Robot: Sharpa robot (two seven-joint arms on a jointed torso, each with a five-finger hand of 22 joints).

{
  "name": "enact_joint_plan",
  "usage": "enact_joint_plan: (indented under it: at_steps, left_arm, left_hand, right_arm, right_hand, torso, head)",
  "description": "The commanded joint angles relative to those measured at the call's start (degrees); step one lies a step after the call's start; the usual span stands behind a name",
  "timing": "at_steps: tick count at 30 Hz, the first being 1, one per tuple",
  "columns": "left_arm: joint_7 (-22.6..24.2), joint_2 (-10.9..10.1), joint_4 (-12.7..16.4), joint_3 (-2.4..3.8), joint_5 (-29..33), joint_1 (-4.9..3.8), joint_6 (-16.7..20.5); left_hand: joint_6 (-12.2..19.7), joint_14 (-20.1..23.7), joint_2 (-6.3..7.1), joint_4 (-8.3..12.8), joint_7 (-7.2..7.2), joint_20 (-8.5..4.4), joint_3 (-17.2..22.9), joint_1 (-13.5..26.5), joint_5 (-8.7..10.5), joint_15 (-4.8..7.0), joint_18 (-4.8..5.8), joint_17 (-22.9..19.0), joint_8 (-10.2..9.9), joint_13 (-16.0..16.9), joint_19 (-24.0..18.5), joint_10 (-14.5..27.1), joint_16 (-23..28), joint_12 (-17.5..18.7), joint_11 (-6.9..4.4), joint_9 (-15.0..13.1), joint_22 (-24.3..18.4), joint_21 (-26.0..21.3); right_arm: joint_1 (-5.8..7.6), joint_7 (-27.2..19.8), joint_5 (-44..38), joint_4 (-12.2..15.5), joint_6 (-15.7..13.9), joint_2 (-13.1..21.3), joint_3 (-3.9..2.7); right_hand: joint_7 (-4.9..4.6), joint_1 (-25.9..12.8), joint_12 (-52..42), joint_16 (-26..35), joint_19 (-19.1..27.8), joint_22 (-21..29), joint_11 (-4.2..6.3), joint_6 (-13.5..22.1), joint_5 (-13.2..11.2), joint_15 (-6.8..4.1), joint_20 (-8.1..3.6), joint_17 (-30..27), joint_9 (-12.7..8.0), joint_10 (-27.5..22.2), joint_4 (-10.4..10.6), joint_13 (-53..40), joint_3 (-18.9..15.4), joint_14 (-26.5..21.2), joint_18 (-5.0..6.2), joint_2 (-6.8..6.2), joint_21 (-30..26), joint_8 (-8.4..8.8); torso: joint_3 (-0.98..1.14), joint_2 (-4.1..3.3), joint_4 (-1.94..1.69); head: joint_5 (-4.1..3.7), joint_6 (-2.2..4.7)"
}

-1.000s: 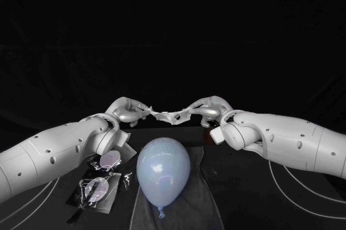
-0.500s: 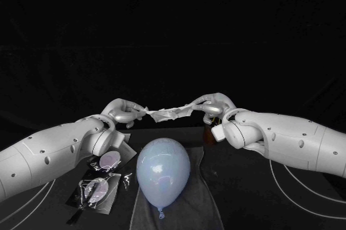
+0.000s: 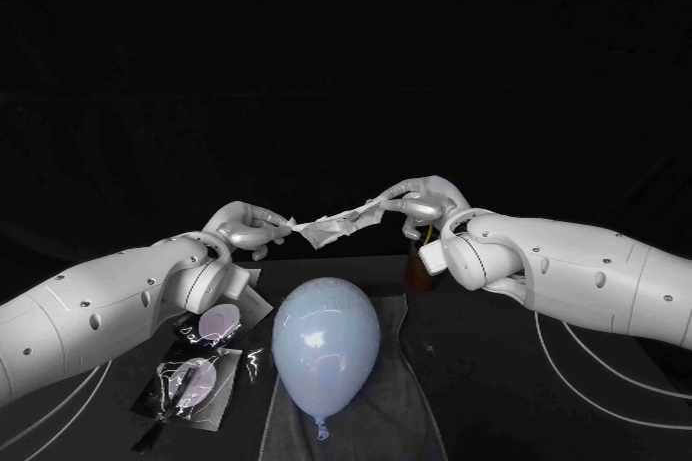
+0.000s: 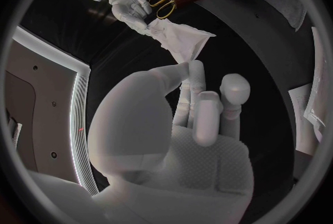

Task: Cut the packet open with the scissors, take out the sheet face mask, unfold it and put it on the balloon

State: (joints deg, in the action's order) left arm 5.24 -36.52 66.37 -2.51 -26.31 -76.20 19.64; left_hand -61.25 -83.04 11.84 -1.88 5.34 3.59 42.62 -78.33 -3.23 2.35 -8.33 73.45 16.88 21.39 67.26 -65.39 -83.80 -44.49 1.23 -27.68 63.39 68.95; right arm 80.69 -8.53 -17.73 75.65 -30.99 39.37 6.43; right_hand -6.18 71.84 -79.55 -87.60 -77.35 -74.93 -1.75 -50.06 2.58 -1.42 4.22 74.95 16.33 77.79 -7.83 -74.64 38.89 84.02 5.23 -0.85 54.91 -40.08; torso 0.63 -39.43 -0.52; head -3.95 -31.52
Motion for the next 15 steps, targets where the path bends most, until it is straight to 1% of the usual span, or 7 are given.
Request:
enact_joint_plan:
  at_steps: [1, 4, 11, 15]
  left_arm:
    - [-0.88, 0.08, -0.14, 0.05, 0.56, -0.07, -0.55]
    - [-1.06, 0.04, -0.31, 0.05, 0.56, -0.07, -0.40]
    - [-1.49, 0.01, -0.51, 0.04, 0.56, -0.07, -0.48]
    - [-1.97, 0.03, -0.40, 0.03, 0.39, -0.07, -1.83]
  left_hand:
    - [0.33, -0.13, -0.44, -0.03, -0.04, -0.03, 0.44, 0.23, -0.14, 0.02, 1.04, 0.10, 0.21, 0.04, 0.11, -0.66, -0.22, -0.20, -0.36, -10.85, -0.02, -0.05]
    - [0.33, -0.13, -0.44, -0.03, -0.04, -0.03, 0.44, 0.23, -0.14, 0.02, 1.04, 0.10, 0.21, 0.04, 0.11, -0.66, -0.22, -0.20, -0.36, -10.85, -0.02, -0.05]
    - [0.34, -0.09, -0.43, -0.02, -0.04, -0.03, 0.46, 0.27, -0.14, 0.02, 1.05, 0.01, 0.21, 0.05, 0.14, -0.67, -0.19, -0.19, -0.36, -10.86, 0.03, -0.01]
    - [0.76, 0.28, -0.34, -0.04, 0.04, -0.01, 0.43, 0.76, 0.03, -0.01, 0.88, -0.76, 0.04, 0.06, -0.52, -0.49, 0.09, 0.05, -0.31, -10.97, -0.66, -0.61]
  right_arm:
    - [0.32, -1.09, -0.02, -0.42, -0.47, 0.01, -0.11]
    - [0.48, -1.13, -0.03, -0.51, -0.55, 0.02, -0.15]
    - [0.63, -1.25, -0.04, -0.49, -0.59, -0.01, -0.27]
    - [0.72, -1.13, -0.16, -0.34, -0.01, -0.16, -0.32]
  right_hand:
    - [-0.06, -0.68, -0.28, -0.31, -0.37, -6.88, -0.06, -0.35, 0.21, -0.45, -0.04, 7.60, 0.14, 0.24, -0.07, -0.14, 0.39, 3.61, 0.98, -0.11, 0.32, -0.17]
    - [-0.06, -0.68, -0.28, -0.31, -0.37, -6.88, -0.06, -0.35, 0.21, -0.45, -0.04, 7.60, 0.14, 0.24, -0.07, -0.14, 0.39, 3.61, 0.98, -0.11, 0.32, -0.17]
    - [-0.06, -0.68, -0.28, -0.31, -0.37, -6.88, -0.06, -0.35, 0.21, -0.45, -0.04, 7.60, 0.14, 0.24, -0.07, -0.14, 0.39, 3.61, 0.98, -0.11, 0.32, -0.17]
    - [-0.05, -0.69, -0.24, -0.32, -0.33, -6.85, -0.05, -0.34, 0.21, -0.46, -0.05, 7.63, 0.14, 0.20, -0.13, -0.10, 0.48, 3.63, 1.01, -0.11, 0.21, -0.18]
  torso:
    - [0.01, -0.03, -0.03]
    - [0.00, -0.03, 0.03]
    - [0.03, -0.01, -0.01]
    - [-0.01, -0.02, 0.03]
  head:
    - [-0.02, 0.04]
    - [0.01, 0.06]
    - [-0.01, 0.06]
    - [-0.05, 0.05]
